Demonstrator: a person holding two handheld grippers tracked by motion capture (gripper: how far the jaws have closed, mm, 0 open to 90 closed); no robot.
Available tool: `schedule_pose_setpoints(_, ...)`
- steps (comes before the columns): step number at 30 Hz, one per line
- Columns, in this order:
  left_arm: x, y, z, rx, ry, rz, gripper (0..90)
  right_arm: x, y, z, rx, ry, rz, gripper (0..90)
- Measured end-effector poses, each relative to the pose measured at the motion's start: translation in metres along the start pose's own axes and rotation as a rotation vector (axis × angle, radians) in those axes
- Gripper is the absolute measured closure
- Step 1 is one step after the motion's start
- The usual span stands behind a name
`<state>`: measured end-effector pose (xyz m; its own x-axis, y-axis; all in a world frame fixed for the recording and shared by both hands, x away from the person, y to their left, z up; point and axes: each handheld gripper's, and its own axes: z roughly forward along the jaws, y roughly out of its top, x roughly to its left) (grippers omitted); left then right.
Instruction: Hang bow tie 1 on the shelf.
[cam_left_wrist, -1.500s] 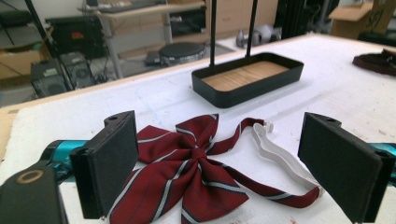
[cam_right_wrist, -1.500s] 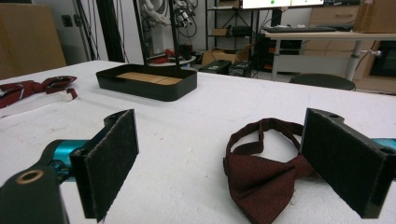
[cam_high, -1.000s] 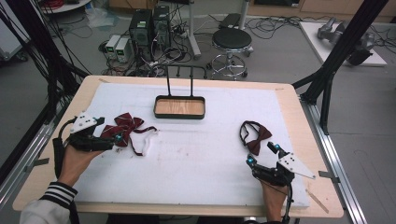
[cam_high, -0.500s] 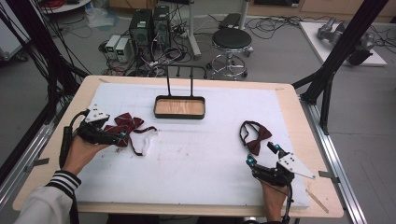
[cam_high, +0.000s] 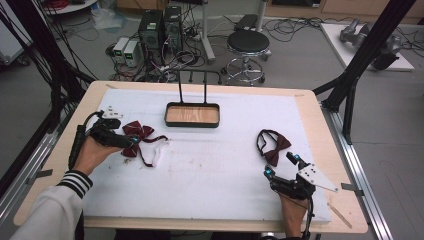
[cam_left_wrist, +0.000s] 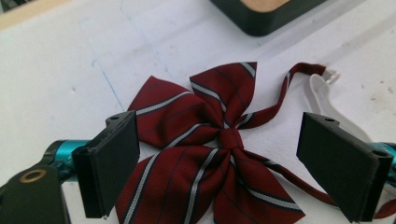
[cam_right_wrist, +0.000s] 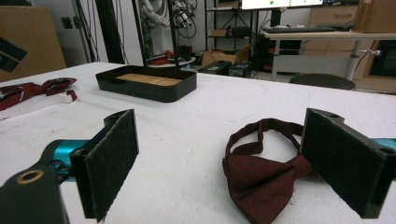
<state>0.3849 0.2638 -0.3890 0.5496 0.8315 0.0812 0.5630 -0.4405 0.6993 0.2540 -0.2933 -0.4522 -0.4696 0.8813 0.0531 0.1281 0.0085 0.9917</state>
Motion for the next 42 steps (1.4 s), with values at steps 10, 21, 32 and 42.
schedule_pose_setpoints(10,-0.001,0.011,0.017,0.122,0.009,-0.023,15.8,0.0,0.0,0.0,0.001,-0.005,0.009,10.7)
schedule_pose_setpoints(21,-0.005,0.019,0.035,0.215,-0.045,-0.043,22.2,-0.001,0.0,0.0,-0.002,-0.007,0.008,10.8)
schedule_pose_setpoints(32,-0.002,0.017,0.037,0.242,-0.059,-0.05,33.2,-0.001,0.0,0.0,-0.003,-0.009,0.01,10.8)
schedule_pose_setpoints(42,-0.005,0.017,0.044,0.291,-0.085,-0.061,43.5,-0.001,0.0,0.0,-0.002,-0.01,0.009,10.8)
